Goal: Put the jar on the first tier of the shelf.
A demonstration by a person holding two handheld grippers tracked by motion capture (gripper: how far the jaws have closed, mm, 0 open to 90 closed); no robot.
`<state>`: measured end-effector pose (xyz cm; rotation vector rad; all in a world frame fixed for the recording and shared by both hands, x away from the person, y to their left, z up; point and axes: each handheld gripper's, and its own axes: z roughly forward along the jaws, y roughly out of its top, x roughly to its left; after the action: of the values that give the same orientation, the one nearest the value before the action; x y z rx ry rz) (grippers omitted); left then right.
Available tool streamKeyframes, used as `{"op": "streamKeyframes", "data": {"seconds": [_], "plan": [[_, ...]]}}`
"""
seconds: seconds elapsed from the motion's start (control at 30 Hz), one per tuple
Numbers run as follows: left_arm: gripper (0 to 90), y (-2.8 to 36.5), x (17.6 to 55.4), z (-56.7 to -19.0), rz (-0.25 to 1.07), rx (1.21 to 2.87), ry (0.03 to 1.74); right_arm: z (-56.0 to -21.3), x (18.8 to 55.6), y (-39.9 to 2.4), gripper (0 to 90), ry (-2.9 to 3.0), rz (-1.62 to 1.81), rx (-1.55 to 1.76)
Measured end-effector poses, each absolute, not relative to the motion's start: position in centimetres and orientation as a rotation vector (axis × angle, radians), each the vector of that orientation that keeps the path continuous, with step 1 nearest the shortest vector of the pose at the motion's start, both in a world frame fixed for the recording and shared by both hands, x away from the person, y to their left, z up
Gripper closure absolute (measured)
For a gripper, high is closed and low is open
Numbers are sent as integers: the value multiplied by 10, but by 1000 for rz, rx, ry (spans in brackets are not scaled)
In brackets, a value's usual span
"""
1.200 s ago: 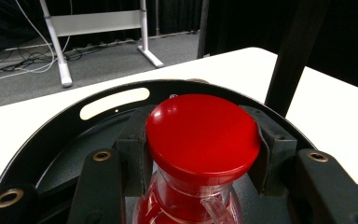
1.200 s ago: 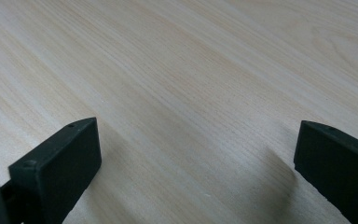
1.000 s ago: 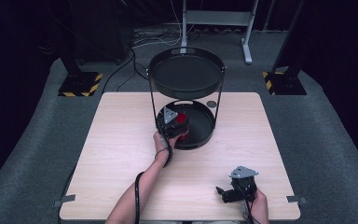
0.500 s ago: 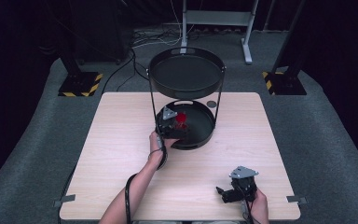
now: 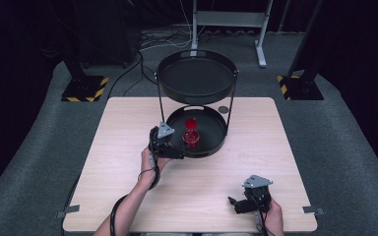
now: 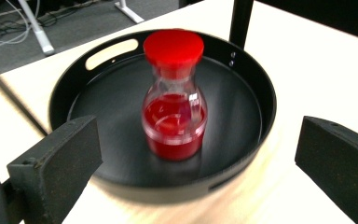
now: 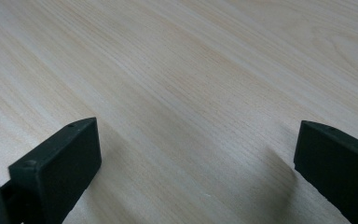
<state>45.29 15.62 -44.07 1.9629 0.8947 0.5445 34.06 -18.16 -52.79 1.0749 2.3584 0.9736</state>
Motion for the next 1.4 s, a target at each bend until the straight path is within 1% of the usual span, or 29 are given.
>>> {"op": "streamKeyframes", "data": {"seconds": [0.27, 0.67, 1.07, 1.27, 1.4], "plan": [[0, 187, 412, -451, 578, 1995, 912, -528, 341, -182, 0, 2359, 974, 1076], [0, 234, 367, -477, 609, 1993, 1027, -528, 341, -182, 0, 2360, 974, 1080], [0, 266, 344, -512, 537, 1984, 1187, -528, 341, -182, 0, 2359, 975, 1084], [0, 273, 339, -526, 487, 1993, 1256, -528, 341, -182, 0, 2358, 975, 1087], [0, 274, 339, -528, 495, 1993, 1276, -528, 341, -182, 0, 2357, 974, 1088]]}}
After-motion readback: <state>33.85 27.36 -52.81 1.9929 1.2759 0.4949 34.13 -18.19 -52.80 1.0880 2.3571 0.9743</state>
